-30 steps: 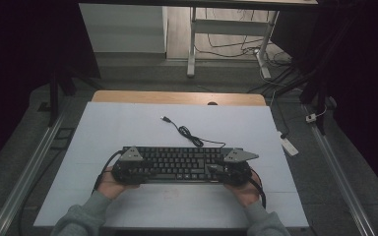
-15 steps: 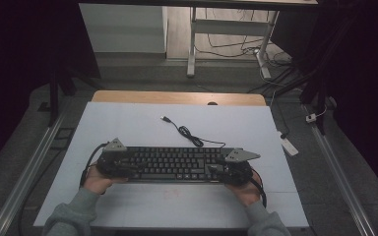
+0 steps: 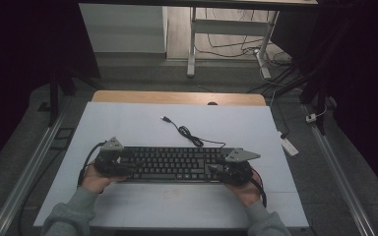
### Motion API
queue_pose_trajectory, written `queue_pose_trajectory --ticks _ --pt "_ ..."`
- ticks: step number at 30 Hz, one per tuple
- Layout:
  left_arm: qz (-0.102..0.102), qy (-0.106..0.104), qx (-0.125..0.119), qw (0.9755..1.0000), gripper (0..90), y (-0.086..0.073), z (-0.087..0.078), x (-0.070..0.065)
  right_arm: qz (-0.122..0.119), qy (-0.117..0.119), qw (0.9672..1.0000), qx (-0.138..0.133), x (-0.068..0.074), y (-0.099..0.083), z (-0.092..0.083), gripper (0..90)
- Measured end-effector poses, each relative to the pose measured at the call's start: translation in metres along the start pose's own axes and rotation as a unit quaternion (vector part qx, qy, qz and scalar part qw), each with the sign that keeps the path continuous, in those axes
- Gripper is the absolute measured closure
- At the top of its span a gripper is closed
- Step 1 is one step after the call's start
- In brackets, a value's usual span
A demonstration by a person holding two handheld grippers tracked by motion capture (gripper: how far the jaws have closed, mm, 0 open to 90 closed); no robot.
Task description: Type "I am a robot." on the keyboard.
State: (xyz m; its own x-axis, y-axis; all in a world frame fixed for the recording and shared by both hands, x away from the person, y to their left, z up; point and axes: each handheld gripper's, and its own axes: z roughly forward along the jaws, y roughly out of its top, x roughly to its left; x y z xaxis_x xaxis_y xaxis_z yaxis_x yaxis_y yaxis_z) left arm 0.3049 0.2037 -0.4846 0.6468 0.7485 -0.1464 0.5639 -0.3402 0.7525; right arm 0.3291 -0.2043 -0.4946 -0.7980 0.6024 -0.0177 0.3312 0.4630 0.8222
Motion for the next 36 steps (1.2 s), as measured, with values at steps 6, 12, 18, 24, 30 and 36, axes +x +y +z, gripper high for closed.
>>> queue_pose_trajectory --ticks 6,12,18,24,30,36 --pt "0.0 0.007 -0.004 1.0 35.3 0.0 0.001 0.0 -0.001 -0.001 1.0 0.002 0.0 0.0 0.001 55.4" --pt "0.008 0.014 -0.007 0.9998 39.4 0.002 0.004 0.002 -0.002 -0.002 1.0 0.004 0.0 0.0 0.001 55.4" --pt "0.016 0.012 -0.015 0.9997 49.3 0.007 0.008 0.002 -0.002 -0.001 1.0 0.002 0.001 0.0 0.001 55.4" --pt "0.032 0.02 -0.005 0.9993 71.0 0.009 0.016 0.001 -0.004 -0.001 1.0 0.004 0.001 0.0 0.002 55.4" --pt "0.039 0.023 0.015 0.9989 88.8 0.009 0.027 0.001 -0.003 -0.001 1.0 0.004 0.001 0.0 0.003 55.4" --pt "0.048 0.03 0.043 0.9975 89.0 0.008 0.041 0.0 -0.003 -0.002 1.0 0.004 0.001 0.0 0.003 55.4"
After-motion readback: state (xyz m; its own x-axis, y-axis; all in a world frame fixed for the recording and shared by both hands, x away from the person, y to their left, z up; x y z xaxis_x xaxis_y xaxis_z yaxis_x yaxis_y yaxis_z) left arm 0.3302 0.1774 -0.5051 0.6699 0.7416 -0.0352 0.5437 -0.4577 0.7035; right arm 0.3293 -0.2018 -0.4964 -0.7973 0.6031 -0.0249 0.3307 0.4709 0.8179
